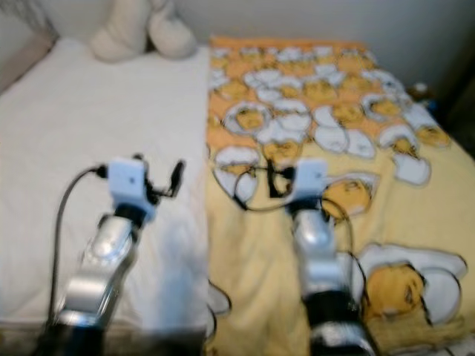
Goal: Clean up the room
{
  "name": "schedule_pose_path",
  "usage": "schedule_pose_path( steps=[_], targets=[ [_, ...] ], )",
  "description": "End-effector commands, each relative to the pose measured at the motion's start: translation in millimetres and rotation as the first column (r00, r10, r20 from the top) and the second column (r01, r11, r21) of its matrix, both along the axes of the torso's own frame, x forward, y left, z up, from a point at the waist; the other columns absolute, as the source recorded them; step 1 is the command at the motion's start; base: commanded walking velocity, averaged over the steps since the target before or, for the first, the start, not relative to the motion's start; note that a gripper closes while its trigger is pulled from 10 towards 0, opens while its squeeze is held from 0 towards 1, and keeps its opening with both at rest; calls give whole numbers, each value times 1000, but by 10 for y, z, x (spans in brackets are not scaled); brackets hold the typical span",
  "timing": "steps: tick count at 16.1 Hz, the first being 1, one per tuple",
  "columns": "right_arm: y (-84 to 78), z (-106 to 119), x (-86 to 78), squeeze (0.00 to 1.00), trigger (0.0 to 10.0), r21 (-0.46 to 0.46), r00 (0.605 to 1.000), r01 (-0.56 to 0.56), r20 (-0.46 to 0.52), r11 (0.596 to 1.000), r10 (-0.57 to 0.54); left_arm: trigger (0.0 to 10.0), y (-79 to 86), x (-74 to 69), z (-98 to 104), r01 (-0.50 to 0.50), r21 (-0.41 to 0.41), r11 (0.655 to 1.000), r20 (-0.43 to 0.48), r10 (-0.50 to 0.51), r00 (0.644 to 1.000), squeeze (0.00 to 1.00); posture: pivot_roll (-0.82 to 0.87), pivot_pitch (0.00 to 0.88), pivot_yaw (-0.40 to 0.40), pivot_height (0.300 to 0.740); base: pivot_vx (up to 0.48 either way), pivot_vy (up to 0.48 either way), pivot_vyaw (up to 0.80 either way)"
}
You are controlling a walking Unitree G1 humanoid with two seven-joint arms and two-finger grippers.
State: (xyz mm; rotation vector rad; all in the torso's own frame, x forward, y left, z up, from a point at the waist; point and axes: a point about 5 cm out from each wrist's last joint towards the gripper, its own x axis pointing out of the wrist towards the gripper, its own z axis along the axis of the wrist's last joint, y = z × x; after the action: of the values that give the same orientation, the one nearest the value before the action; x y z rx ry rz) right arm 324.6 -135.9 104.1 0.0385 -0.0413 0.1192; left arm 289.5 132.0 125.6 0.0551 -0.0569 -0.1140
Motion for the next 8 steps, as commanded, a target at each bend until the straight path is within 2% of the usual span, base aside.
schedule_pose_path(
  steps=[1, 4, 6, 8],
  targets=[
    [-71, -4, 23, 0, 10000, -3, 1000, 10, -16, 1000, -10, 10000, -35, 12, -6, -11, -14, 1000, -16, 11, 1000, 0, -27, 0, 14, 721, 0, 0, 0],
    [30, 5, 181, 0, 10000, 37, 997, -16, -72, 999, 18, 10000, 5, -47, 30, -6, 7, 1000, -12, 6, 1000, 0, 8, 0, 27, 721, 0, 0, 0],
    [105, 29, 278, 0, 10000, 38, 995, -31, -94, 999, 34, 10000, 70, -172, 59, 1, 40, 999, -19, -1, 1000, 0, 60, 0, 38, 721, 0, 0, 0],
    [155, 40, 378, 0, 10000, 17, 992, -44, -114, 999, 45, 10000, 191, -326, 75, -11, 89, 996, -40, 15, 999, 0, 105, 61, 45, 721, 0, 0, 0]
  ],
)
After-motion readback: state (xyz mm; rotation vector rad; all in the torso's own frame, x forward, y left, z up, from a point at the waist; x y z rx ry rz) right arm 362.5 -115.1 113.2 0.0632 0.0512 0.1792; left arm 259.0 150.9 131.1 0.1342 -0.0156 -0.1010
